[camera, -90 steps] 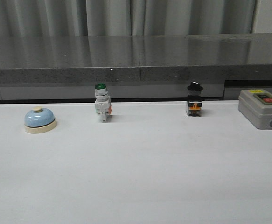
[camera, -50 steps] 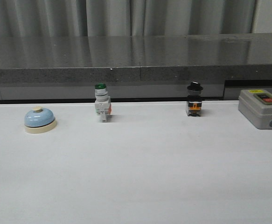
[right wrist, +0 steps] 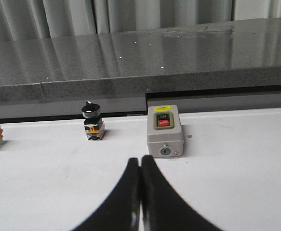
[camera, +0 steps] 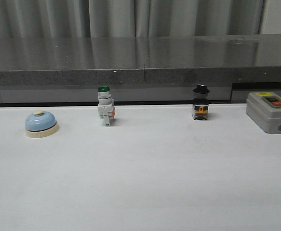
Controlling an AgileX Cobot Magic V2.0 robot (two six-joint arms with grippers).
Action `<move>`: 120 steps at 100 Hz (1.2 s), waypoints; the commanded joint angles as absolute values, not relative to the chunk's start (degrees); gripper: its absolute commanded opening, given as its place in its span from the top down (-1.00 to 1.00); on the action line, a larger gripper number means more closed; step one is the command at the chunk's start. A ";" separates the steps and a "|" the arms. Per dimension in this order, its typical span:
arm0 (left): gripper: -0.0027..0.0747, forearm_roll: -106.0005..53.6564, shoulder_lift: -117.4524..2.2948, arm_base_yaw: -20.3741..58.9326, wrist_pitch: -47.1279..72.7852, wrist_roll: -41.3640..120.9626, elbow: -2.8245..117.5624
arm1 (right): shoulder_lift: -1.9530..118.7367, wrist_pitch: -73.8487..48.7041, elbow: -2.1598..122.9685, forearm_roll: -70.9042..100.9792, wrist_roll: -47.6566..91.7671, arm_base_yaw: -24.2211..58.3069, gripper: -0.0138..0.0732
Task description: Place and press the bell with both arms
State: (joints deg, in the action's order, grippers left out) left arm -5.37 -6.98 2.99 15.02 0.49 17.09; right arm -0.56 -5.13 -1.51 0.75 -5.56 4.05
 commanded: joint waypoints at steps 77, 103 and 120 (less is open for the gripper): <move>0.88 -10.53 -46.62 2.75 39.08 0.00 42.84 | -1.42 -0.30 -0.69 0.61 -5.32 3.60 0.82; -0.72 -10.80 -46.89 2.75 39.16 1.00 42.84 | -1.42 -0.30 -0.69 0.61 -5.32 3.60 0.82; -0.75 -10.93 -46.89 2.75 38.33 1.00 42.84 | -1.42 -0.30 -0.69 0.61 -5.32 3.60 0.82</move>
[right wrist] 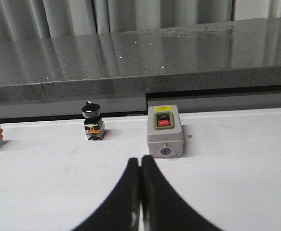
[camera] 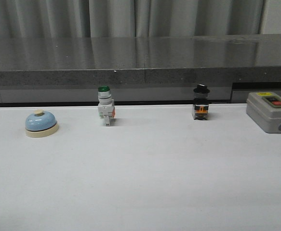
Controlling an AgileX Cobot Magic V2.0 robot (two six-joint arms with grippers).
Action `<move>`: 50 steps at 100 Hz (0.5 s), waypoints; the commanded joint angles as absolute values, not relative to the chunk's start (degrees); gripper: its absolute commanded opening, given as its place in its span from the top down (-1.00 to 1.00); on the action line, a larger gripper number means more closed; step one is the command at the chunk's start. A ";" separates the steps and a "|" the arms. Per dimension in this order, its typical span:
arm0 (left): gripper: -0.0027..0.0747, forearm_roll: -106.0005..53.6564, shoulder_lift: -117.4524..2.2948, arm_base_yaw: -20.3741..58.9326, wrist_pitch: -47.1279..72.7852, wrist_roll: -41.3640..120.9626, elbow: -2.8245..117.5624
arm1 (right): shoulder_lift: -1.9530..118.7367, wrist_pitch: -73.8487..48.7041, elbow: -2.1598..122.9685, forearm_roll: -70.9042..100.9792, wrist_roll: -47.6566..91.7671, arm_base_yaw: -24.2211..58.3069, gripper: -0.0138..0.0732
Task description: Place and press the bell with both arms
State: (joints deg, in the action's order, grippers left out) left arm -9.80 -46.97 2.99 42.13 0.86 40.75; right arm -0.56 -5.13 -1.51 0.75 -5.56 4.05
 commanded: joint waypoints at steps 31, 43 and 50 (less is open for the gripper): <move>-0.72 -19.33 -55.28 2.75 36.97 7.08 49.27 | -1.42 -0.30 -0.69 0.61 -5.32 3.60 0.82; -0.72 -19.96 -61.77 2.75 35.17 8.56 53.04 | -1.42 -0.30 -0.69 0.61 -5.32 3.60 0.82; -0.72 -19.96 -66.36 3.33 35.17 8.56 55.68 | -1.42 -0.30 -0.69 0.61 -5.32 3.60 0.82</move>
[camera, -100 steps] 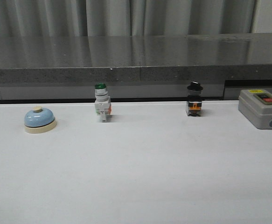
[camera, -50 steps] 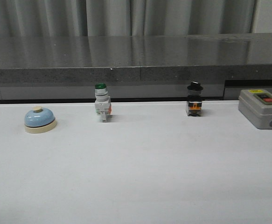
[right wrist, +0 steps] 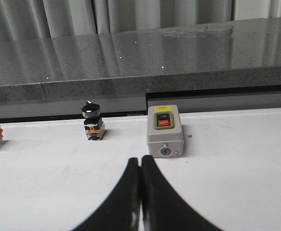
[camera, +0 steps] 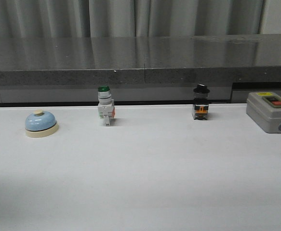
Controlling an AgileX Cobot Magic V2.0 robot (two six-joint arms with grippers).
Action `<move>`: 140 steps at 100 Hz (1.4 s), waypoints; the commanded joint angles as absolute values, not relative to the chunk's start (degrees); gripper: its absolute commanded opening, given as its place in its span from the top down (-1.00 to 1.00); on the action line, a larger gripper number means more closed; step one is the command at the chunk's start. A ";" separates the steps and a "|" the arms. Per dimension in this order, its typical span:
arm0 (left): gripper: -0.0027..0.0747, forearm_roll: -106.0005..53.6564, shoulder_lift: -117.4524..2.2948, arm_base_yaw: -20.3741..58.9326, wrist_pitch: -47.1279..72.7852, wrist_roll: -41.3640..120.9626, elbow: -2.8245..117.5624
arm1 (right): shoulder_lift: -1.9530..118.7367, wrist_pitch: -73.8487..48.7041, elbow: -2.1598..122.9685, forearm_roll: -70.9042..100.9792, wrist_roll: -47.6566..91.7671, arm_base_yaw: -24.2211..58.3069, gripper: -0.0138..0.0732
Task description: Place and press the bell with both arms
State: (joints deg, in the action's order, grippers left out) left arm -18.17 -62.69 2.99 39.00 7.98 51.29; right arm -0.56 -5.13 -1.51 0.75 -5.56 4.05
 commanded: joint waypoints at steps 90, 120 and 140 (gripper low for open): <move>-0.72 -17.52 -107.07 7.73 35.01 10.03 82.23 | -1.42 -0.30 -0.69 0.61 -5.32 3.60 0.82; -0.72 -17.30 -111.49 8.24 34.46 10.12 82.23 | -1.42 -0.30 -0.69 0.61 -5.32 3.60 0.82; -0.72 -17.01 -113.79 8.72 33.90 10.12 82.23 | -1.42 -0.30 -0.69 0.61 -5.32 3.60 0.82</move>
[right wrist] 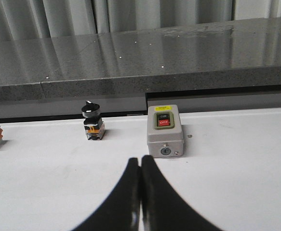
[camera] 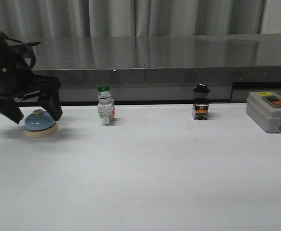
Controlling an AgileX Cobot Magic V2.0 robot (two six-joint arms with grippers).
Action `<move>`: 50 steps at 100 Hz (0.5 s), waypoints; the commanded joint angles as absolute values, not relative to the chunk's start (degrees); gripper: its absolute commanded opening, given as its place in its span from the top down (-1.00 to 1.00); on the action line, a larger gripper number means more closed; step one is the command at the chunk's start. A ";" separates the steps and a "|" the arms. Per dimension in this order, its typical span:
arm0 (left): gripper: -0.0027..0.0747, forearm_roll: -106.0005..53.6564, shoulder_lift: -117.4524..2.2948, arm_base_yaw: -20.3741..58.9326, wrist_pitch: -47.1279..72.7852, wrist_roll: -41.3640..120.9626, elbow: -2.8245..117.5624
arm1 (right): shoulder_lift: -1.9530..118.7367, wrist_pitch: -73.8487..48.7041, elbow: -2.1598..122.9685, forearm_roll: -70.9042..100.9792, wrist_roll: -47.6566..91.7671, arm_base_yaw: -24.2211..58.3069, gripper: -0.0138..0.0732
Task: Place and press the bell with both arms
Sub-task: 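Lower the left gripper over the blue bell and close on it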
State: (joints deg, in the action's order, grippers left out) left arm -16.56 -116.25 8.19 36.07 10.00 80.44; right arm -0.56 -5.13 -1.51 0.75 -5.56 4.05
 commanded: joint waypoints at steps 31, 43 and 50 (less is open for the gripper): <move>-0.49 -15.90 -114.31 8.97 33.75 10.12 82.23 | -1.42 -0.30 -0.69 0.61 -5.32 3.60 0.82; -0.30 -15.81 -114.31 8.97 33.75 10.12 82.23 | -1.42 -0.30 -0.69 0.61 -5.32 3.60 0.82; -0.19 -15.81 -114.31 8.97 33.75 10.12 82.23 | -1.42 -0.30 -0.69 0.61 -5.32 3.60 0.82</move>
